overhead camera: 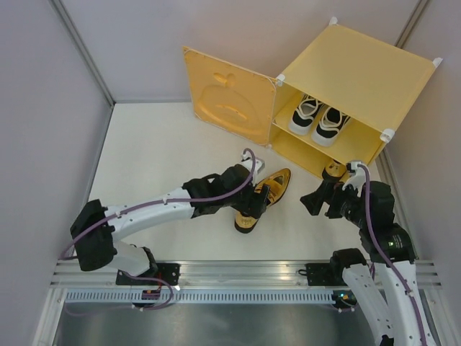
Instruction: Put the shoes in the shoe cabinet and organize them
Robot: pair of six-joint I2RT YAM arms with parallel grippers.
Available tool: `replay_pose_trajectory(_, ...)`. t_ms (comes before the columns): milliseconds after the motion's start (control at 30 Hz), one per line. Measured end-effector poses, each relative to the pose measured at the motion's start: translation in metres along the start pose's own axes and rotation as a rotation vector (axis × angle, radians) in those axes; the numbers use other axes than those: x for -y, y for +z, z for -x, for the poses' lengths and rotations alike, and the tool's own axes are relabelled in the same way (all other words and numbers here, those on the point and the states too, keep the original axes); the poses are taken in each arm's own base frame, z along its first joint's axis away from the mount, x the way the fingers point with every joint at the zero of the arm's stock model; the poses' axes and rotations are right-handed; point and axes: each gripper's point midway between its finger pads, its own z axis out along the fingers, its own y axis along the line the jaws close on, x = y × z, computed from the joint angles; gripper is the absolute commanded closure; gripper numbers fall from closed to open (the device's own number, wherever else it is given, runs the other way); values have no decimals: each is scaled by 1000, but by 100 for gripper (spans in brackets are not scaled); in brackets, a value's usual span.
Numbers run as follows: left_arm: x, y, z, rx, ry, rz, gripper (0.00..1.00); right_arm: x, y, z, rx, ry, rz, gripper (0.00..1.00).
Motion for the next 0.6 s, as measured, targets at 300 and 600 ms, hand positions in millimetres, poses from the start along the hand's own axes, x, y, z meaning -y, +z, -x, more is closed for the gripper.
replay_pose_trajectory(300, -77, -77, 86, 256, -210, 41, 0, 3, 22, 3, -40, 35, 5, 2)
replay_pose_trajectory(600, -200, -121, 46, 292, -473, 226, 0, 0, 62, -4, -97, 37, -3, 4)
